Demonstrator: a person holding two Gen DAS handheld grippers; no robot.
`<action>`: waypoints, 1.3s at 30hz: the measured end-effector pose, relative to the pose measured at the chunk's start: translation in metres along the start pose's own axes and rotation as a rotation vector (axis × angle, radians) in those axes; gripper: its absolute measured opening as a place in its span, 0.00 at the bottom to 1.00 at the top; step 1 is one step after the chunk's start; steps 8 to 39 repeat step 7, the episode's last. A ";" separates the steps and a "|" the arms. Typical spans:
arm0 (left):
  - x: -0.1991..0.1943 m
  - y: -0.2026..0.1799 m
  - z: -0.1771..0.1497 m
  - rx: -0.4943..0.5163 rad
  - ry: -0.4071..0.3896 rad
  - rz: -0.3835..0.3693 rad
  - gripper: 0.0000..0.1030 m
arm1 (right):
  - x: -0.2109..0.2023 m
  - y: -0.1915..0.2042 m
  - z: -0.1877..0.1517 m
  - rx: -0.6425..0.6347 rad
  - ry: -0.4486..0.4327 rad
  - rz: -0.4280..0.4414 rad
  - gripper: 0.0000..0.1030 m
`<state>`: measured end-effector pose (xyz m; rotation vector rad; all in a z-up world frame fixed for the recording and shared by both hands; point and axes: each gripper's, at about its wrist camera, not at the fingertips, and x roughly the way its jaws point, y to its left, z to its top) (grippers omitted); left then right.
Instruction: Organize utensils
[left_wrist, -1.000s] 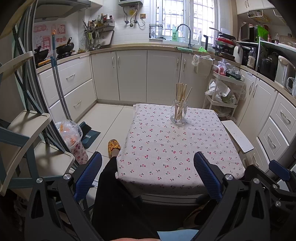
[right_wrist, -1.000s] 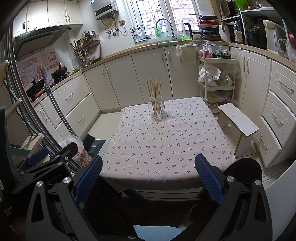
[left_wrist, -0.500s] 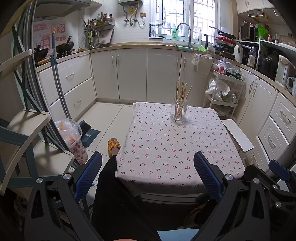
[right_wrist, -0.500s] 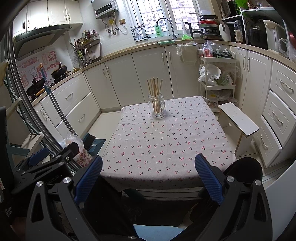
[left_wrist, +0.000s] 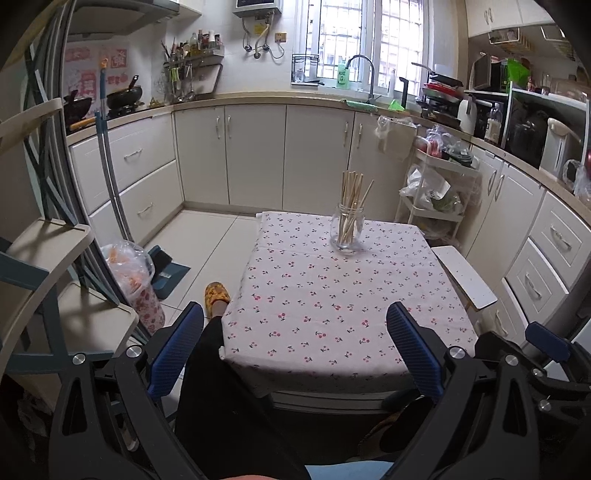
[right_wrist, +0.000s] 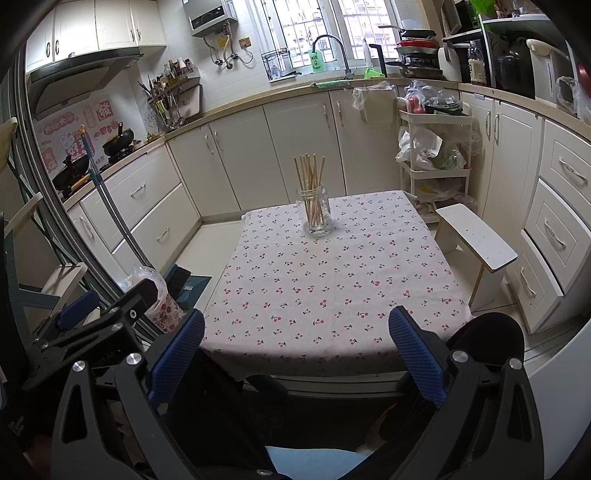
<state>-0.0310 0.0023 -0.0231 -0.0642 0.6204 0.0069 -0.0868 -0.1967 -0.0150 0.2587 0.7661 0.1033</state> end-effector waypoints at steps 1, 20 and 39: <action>0.000 0.000 0.000 0.000 0.000 0.000 0.92 | 0.000 0.000 0.000 0.000 0.001 0.000 0.93; 0.001 0.002 0.002 0.015 0.005 0.003 0.92 | 0.000 -0.001 0.001 -0.001 0.002 0.002 0.93; 0.001 0.002 0.002 0.015 0.005 0.003 0.92 | 0.000 -0.001 0.001 -0.001 0.002 0.002 0.93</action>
